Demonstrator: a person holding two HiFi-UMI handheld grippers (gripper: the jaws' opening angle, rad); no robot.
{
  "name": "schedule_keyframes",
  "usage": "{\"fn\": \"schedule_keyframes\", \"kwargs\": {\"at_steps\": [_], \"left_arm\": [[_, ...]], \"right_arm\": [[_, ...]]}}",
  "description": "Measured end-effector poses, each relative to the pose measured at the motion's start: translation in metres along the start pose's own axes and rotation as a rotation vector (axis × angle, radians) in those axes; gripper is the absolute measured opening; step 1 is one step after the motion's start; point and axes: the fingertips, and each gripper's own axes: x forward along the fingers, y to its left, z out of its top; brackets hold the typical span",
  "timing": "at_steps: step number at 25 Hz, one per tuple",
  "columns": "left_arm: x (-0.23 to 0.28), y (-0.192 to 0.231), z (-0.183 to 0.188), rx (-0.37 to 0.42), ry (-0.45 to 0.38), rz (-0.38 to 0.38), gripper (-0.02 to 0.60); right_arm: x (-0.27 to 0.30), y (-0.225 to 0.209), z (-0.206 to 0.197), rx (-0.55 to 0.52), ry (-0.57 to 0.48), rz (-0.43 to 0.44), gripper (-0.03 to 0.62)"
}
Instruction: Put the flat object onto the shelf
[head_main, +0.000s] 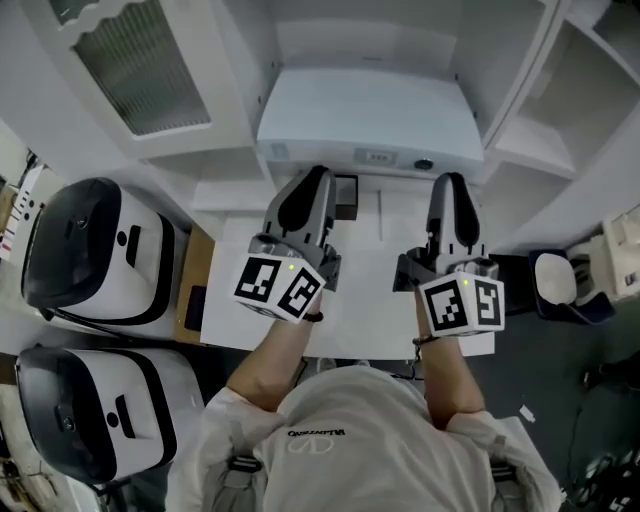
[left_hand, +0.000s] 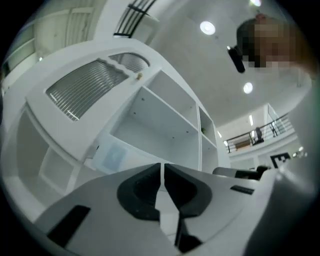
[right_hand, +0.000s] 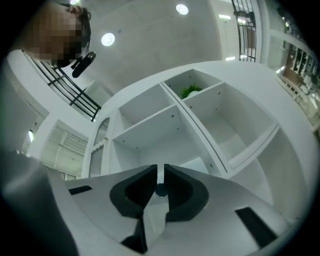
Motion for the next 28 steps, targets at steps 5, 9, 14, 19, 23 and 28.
{"fn": "schedule_keyframes", "kwargs": {"at_steps": [5, 9, 14, 19, 23, 28], "left_arm": [[0.017, 0.005, -0.004, 0.152, 0.065, 0.08, 0.005], [0.029, 0.013, -0.011, 0.12, 0.087, 0.108, 0.005], [0.046, 0.026, -0.014, 0.095, 0.087, 0.128, 0.005], [0.064, 0.037, -0.018, 0.075, 0.096, 0.13, 0.005], [0.074, 0.04, -0.021, 0.055, 0.101, 0.124, 0.005], [0.081, 0.042, -0.021, 0.039, 0.095, 0.124, 0.005]], "right_arm": [[0.019, -0.011, -0.031, 0.06, 0.156, -0.032, 0.009], [0.033, -0.021, -0.032, 0.086, 0.16, -0.054, 0.009], [0.053, -0.028, -0.036, 0.132, 0.187, -0.059, 0.009], [0.073, -0.036, -0.04, 0.143, 0.213, -0.068, 0.009], [0.083, -0.044, -0.041, 0.175, 0.217, -0.08, 0.009], [0.089, -0.048, -0.042, 0.188, 0.213, -0.074, 0.009]]}}
